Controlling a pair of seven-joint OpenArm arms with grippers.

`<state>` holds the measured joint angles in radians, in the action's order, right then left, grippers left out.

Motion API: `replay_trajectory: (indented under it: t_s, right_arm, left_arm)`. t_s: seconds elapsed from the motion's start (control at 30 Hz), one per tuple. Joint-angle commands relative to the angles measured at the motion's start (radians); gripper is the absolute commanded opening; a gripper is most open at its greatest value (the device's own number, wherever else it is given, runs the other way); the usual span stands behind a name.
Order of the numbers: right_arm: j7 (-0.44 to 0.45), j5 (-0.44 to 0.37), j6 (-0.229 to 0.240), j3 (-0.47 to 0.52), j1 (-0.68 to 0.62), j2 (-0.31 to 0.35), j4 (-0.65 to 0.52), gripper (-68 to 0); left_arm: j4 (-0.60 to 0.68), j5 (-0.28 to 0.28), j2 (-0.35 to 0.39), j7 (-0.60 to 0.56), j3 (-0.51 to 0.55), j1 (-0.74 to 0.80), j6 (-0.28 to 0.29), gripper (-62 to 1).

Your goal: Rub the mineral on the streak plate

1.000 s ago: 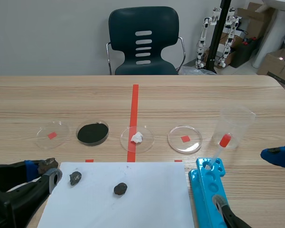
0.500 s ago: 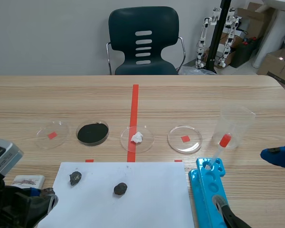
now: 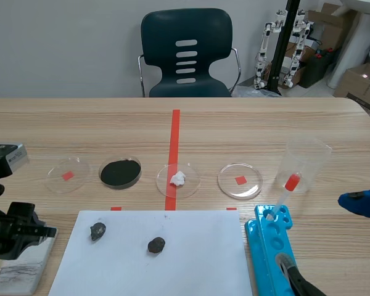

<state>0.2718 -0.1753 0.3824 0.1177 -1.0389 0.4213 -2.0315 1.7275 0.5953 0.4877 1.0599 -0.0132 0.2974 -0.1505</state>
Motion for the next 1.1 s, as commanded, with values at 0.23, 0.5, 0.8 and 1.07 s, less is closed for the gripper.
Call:
replay_trajectory:
  t_s: [0.23,0.5,0.8,1.07]
  right_arm:
    - [0.011,-0.011,0.001,0.006,0.011,0.000,-0.005,-2.9]
    - [0.011,-0.011,0.001,0.006,0.011,0.000,-0.005,-2.9]
    - [0.011,-0.011,0.001,0.006,0.011,0.000,-0.005,-2.9]
    - [0.011,-0.011,0.001,0.006,0.011,0.000,-0.005,-2.9]
  left_arm:
    - [-0.097,-0.004,0.006,0.124,0.004,-0.134,-0.046,-53.9]
    - [-0.254,0.010,0.006,0.140,0.004,-0.224,-0.045,-53.9]
    - [-0.334,0.041,0.006,0.137,-0.014,-0.271,-0.030,-53.9]
    - [-0.377,0.040,0.002,0.126,-0.060,-0.295,-0.019,-53.9]
